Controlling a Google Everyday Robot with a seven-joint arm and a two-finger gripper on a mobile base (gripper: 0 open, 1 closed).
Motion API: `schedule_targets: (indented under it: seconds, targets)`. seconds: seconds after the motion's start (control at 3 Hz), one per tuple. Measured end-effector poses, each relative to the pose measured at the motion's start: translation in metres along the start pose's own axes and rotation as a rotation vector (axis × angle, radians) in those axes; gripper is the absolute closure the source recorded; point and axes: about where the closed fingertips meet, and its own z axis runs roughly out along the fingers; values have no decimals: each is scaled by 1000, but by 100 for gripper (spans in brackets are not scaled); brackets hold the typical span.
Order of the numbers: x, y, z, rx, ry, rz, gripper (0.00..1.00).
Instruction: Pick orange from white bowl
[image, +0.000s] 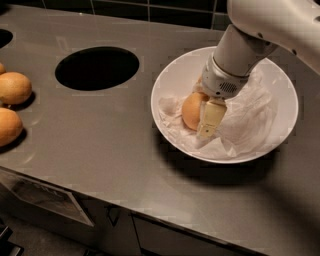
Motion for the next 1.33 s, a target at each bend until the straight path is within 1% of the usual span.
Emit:
schedule_targets:
  seconds: [0.33, 0.67, 1.0, 1.33]
  targets:
    - [-1, -2, 3, -1, 1, 0, 16]
    - [-1, -2, 5, -2, 1, 0, 21]
    - [-1, -2, 7, -5, 1, 1, 32]
    - [-1, -2, 9, -7, 0, 2, 36]
